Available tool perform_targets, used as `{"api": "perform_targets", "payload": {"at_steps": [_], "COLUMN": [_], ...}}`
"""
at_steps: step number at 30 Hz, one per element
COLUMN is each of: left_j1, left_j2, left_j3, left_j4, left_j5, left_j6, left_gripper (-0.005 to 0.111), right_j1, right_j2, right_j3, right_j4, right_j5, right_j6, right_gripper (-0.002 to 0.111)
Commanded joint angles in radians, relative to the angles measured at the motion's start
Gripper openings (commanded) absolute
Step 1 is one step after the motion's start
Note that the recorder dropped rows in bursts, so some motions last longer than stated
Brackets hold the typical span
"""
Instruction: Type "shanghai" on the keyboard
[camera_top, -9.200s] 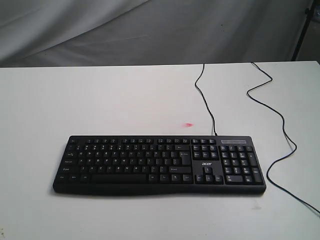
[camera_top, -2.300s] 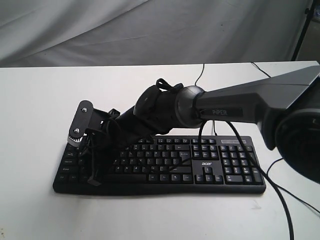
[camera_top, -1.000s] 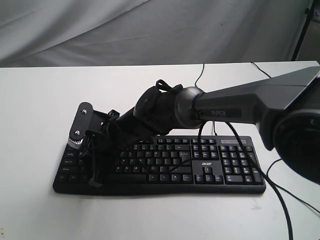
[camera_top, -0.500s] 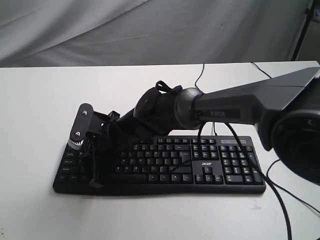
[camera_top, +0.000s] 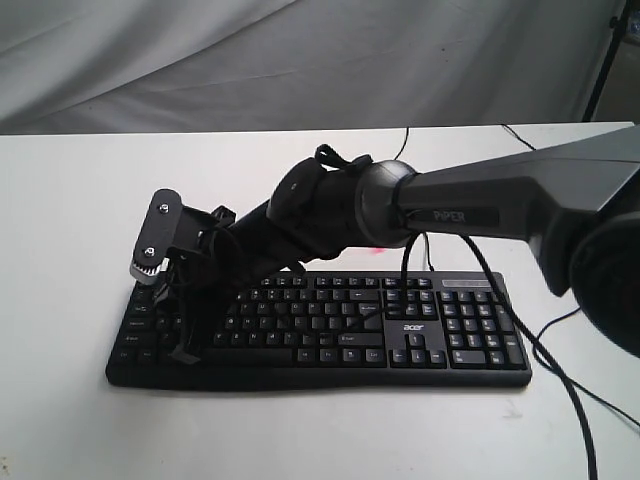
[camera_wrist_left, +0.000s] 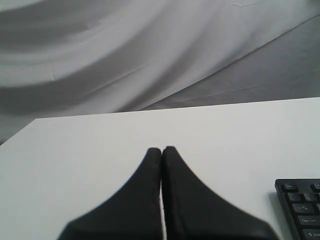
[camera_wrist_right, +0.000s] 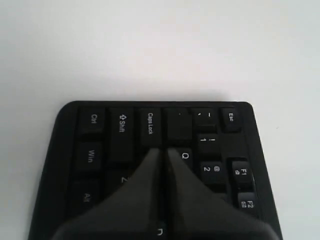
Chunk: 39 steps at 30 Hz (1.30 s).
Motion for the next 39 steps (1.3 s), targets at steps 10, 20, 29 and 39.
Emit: {"api": "perform_targets", "payload": {"at_steps": [10, 20, 29, 39], "left_j1": [-0.004, -0.004, -0.004, -0.004], "left_j2": [0.003, 0.003, 0.003, 0.003], "left_j3": [0.005, 0.005, 0.005, 0.005], "left_j4": [-0.001, -0.001, -0.001, -0.001], "left_j5": [-0.003, -0.003, -0.003, -0.003], "left_j6": [-0.003, -0.003, -0.003, -0.003], "left_gripper": [0.001, 0.001, 0.001, 0.001], "right_j1": [-0.031, -0.055, -0.085, -0.115], "right_j2": [-0.009, -0.055, -0.111, -0.115], "right_j3": [0.005, 0.027, 0.141, 0.161], "right_j4": [-0.065, -0.236, -0.216, -0.205], "right_j5": [0.056, 0.067, 0.045, 0.066], "right_j6": [0.03, 0.148, 0.123, 0.123], "right_gripper": [0.0, 0.0, 0.0, 0.0]}}
